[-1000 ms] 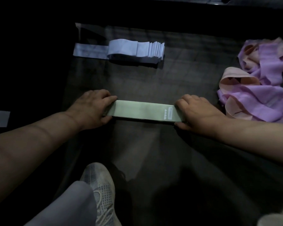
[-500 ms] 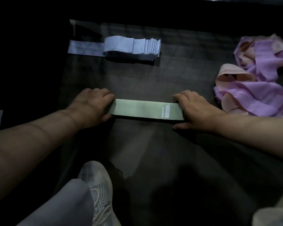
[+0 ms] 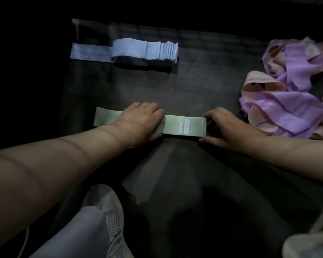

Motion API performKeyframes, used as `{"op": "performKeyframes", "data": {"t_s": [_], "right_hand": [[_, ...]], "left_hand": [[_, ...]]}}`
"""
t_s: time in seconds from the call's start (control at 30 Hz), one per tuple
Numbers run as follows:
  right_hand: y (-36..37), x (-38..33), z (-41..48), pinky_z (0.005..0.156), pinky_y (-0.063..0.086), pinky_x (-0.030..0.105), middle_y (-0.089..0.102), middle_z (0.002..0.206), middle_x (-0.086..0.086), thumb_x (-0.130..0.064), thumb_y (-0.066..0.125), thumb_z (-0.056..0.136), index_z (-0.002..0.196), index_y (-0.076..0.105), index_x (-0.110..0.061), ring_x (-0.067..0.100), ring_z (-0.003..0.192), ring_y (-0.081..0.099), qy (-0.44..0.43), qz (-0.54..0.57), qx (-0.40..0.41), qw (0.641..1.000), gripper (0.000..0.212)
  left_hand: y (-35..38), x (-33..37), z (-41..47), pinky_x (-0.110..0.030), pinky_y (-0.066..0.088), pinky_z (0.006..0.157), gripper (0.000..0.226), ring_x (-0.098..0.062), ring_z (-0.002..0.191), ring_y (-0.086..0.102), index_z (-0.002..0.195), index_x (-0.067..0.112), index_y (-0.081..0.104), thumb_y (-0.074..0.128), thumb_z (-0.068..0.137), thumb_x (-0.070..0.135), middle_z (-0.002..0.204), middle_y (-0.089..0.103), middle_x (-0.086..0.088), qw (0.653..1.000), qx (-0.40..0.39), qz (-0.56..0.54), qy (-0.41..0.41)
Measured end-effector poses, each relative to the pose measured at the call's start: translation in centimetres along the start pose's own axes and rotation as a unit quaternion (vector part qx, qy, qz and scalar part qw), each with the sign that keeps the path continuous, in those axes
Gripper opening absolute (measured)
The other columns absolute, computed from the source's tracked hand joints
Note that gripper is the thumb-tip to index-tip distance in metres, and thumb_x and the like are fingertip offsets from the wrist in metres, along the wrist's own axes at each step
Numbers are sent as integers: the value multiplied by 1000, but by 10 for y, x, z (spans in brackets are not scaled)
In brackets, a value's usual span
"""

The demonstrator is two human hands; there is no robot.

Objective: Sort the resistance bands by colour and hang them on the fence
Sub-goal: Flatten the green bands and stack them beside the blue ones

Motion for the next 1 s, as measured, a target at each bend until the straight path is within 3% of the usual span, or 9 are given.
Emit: {"op": "performKeyframes", "data": {"t_s": [0.13,0.37,0.47,0.57,0.73,0.8,0.9,1.0], "right_hand": [[-1,0,1,106,44,40,48,131,8,-62,69,70,141,44,-12,25,123,49,13,-8,-1,1000,91],[7,-1,2,107,43,43,46,133,9,-66,60,72,141,44,-10,27,124,49,29,0,-15,999,91],[5,-4,-1,109,40,46,41,139,15,-72,58,75,147,36,-7,33,129,43,16,-62,24,998,100],[1,-23,-1,105,42,49,44,137,20,-70,53,78,143,42,-4,38,125,46,-54,-140,66,986,94],[12,-48,20,108,35,45,43,141,18,-68,62,79,149,34,-5,36,130,43,-73,-241,-5,968,98],[16,-50,30,105,34,43,41,139,14,-65,59,82,148,32,-8,34,127,42,-38,-256,-33,965,91],[17,-53,38,91,41,41,47,122,11,-52,59,85,131,47,-11,31,110,48,-32,-252,-33,967,63],[17,-49,40,86,44,41,48,114,11,-47,60,83,121,51,-10,31,103,50,-27,-254,-47,966,54]], "left_hand": [[-1,-1,3,-38,39,98,62,-25,116,52,131,22,46,58,84,61,127,48,-3,1000,9,-2,-3],[2,3,2,-39,40,97,65,-26,119,49,138,22,43,57,86,59,132,48,-3,999,30,-16,-9],[2,1,-2,-40,37,99,78,-27,121,49,143,20,41,63,81,62,133,48,-6,999,36,-25,-5],[1,-9,-14,-43,37,101,93,-32,119,53,143,12,45,75,69,60,131,53,-13,998,63,-20,1],[8,-33,-32,-44,31,109,103,-38,130,41,150,6,33,79,68,48,143,41,-20,999,13,-9,-33],[12,-39,-31,-43,33,109,92,-37,128,41,150,7,33,74,76,43,142,40,-18,999,-15,-19,-38],[16,-44,-26,-40,35,103,69,-31,122,43,144,14,38,64,86,41,136,42,-11,998,-36,-32,-45],[18,-41,-20,-40,35,101,62,-30,121,43,140,16,40,61,88,43,134,42,-9,998,-39,-17,-36]]}}
Point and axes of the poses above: each hand's wrist, its own z-axis towards the middle knuckle, its own y-axis out of the palm, x = y × z, the point moved 6 cm from there along z, towards the middle knuckle
